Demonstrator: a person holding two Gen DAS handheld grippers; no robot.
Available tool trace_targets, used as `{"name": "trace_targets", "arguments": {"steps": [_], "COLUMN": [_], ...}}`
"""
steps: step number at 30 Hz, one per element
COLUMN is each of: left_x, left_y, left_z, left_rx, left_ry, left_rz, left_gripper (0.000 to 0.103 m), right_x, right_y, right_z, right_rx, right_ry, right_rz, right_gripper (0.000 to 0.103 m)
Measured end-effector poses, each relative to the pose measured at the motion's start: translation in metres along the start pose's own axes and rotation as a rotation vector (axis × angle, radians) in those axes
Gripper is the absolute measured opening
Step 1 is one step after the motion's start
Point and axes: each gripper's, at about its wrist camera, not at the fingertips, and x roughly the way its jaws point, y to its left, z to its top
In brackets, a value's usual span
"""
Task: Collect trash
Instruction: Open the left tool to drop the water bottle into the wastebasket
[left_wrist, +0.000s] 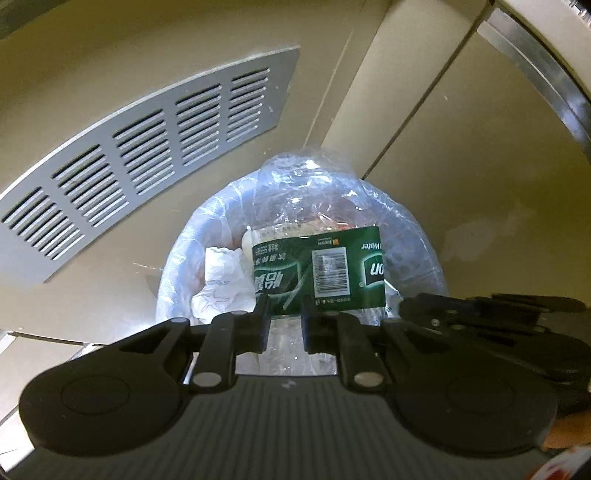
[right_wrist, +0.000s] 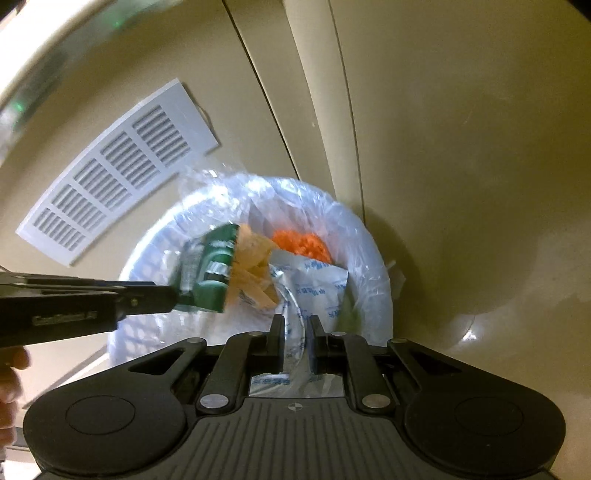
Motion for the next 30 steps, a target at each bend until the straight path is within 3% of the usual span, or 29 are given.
{"name": "trace_targets", "arguments": {"steps": [4, 6, 8, 10, 16, 20, 30], "left_x": [-0.013, -0.021, -0.028, -0.034, -0.038, -0.039, -0.096], "left_y": [-0.003, -0.004, -0.003, -0.003, 0.002, 0.008, -0.001], "left_z": [0.0, -0.003, -0.007, -0.011, -0.025, -0.033, -0.048], "left_rx": [0.012, 0.009, -0.007, -0.02, -0.063, -0.099, -0.135], "left_ry": [-0.014, -0.025, -0.03, -0.04, -0.031, -0.031, -0.086], "left_rz": [0.005, 0.014, 0.019, 0.034, 0.065, 0.056, 0.028], "left_gripper": [0.017, 0.019, 0.02, 0.021, 0.023, 0.023, 0.028], "right_x": [-0.019, -0.028, -0.039, -0.047, -0.035, -0.029, -0.073], "right_y": [0.001, 0.003, 0.004, 0.006, 0.011, 0.015, 0.021], "right_z": [-0.003, -0.004, -0.004, -0.005, -0.012, -0.017, -0.022], "right_rx": [0.006, 0.022, 0.03, 0.03, 0.078, 0.089, 0.039], "right_ry": [-0.023, -0.041, -0.068, -0.098, -0.057, -0.049, -0.077], "right_rz": [0.016, 0.028, 0.048, 0.07, 0.167, 0.168, 0.178], "right_gripper": [0.017, 0.025, 0.043, 0.047, 0.048, 0.048, 0.048]}}
